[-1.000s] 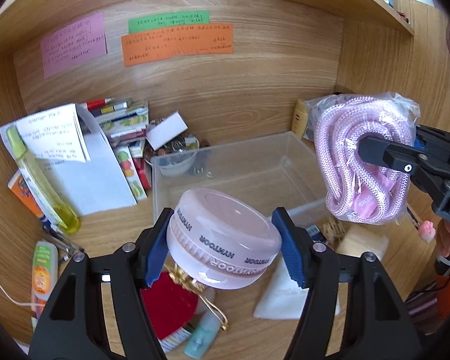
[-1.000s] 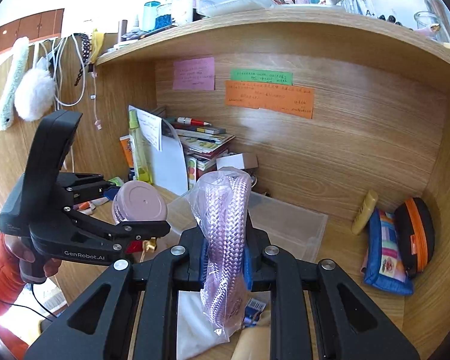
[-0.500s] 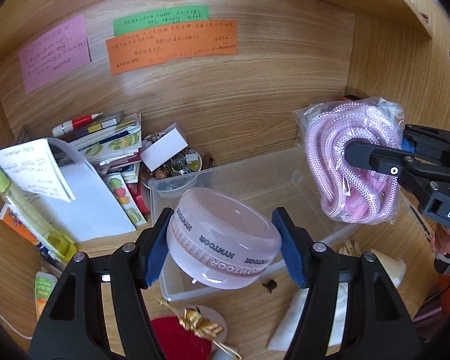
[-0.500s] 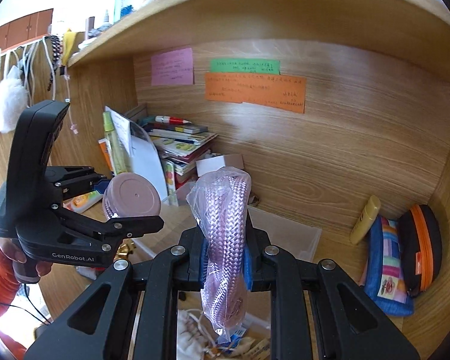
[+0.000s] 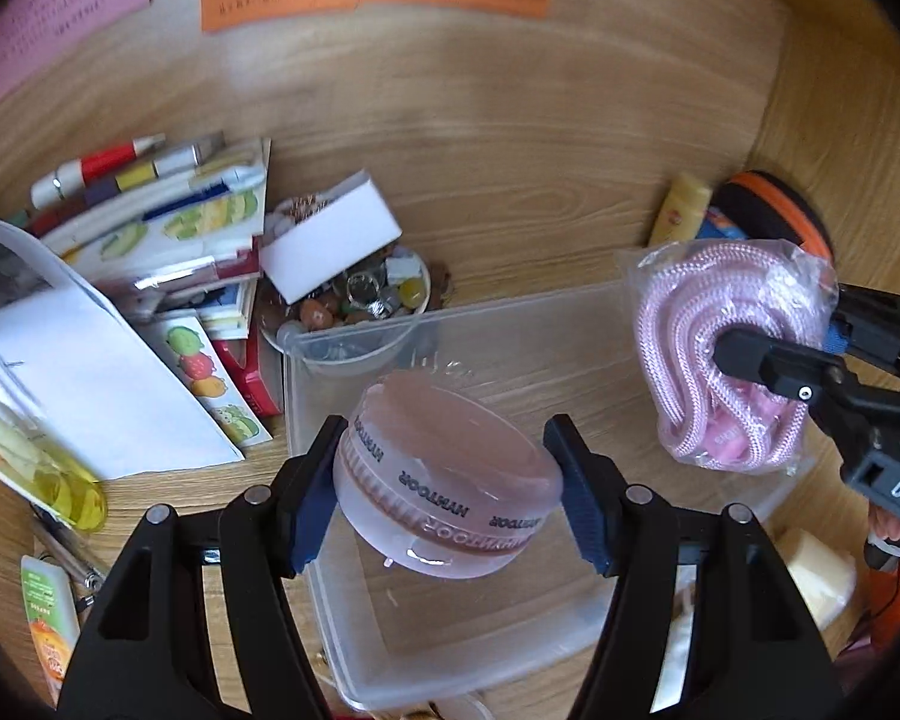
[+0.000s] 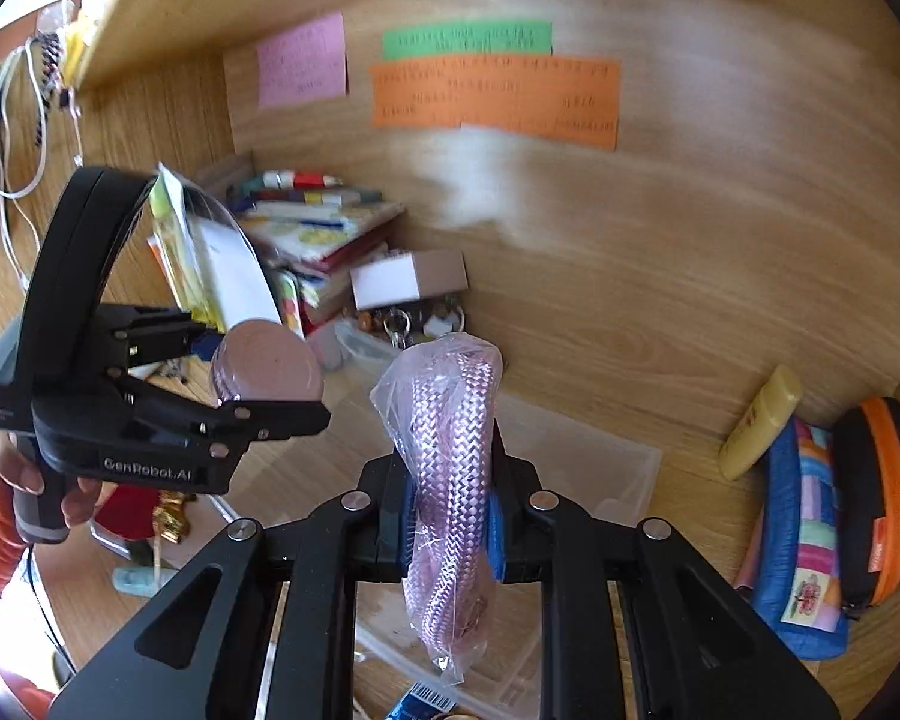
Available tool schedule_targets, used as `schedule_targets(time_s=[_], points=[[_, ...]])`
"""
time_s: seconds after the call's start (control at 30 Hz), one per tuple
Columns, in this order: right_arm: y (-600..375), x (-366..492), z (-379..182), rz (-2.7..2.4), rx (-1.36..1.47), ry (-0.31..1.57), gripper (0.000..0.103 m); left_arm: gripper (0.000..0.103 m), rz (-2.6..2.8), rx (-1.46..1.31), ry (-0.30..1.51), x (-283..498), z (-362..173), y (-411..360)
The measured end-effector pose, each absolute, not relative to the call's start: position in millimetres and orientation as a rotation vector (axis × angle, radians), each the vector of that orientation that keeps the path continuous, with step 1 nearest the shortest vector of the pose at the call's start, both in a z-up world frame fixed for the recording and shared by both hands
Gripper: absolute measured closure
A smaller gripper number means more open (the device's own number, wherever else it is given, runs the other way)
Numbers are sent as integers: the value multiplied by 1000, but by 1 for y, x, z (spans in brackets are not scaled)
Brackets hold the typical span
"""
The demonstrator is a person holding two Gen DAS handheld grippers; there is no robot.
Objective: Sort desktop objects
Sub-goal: 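Carry the pink container and rope bag over the clear plastic bin with both grippers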
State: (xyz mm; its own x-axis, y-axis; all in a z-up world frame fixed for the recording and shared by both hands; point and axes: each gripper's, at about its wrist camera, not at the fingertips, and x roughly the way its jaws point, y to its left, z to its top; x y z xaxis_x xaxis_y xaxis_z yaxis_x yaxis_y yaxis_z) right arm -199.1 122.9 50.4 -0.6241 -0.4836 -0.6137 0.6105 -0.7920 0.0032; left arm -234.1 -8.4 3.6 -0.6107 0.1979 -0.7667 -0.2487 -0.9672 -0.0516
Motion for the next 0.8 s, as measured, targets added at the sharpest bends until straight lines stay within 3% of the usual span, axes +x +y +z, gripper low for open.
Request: schedule_targets(time_s=[0.8], points=[[91,-234,5,-2262,1004,460,87,38,2514,-1369,303,-257,-35,10]])
